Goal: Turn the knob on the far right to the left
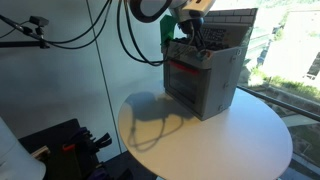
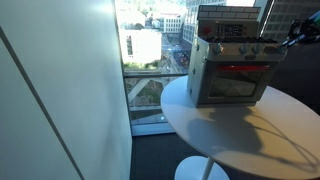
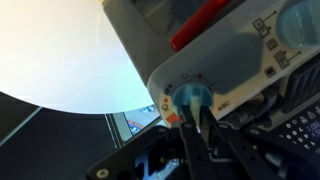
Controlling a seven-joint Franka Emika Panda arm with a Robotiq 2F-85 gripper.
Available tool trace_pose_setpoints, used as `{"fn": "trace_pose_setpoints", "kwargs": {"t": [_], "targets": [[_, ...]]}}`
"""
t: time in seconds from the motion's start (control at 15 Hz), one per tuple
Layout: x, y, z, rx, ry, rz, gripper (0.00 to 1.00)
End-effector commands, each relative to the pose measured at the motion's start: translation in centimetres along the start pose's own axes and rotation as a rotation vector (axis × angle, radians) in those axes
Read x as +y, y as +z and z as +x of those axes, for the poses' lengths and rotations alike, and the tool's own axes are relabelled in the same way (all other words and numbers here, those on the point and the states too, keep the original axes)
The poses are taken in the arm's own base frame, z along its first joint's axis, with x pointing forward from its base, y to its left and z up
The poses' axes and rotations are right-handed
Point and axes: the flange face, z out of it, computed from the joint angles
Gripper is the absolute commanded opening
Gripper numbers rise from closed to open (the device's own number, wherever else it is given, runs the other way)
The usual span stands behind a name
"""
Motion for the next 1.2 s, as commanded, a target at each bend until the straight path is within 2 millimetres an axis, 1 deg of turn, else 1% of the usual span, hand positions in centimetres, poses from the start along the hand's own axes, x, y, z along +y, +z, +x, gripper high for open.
{"fn": "trace_pose_setpoints", "kwargs": {"t": [0.0,0.73,1.0,1.07,1.13], "targets": [[0.4,-0.9,-0.2,-0.032,-0.077,-0.037,0.05],[-0.6,-2.7,-0.3,-0.071,-0.333,-0.154,0.05],[-0.9,-2.9,-0.3,-0.077,-0.378,-0.171,0.05],[-1.0,-2.9,-0.4,-0.084,-0.377,-0.169,0.23],[-1.0,-3.0,-0.4,-0.087,-0.376,-0.168,0.39]]}}
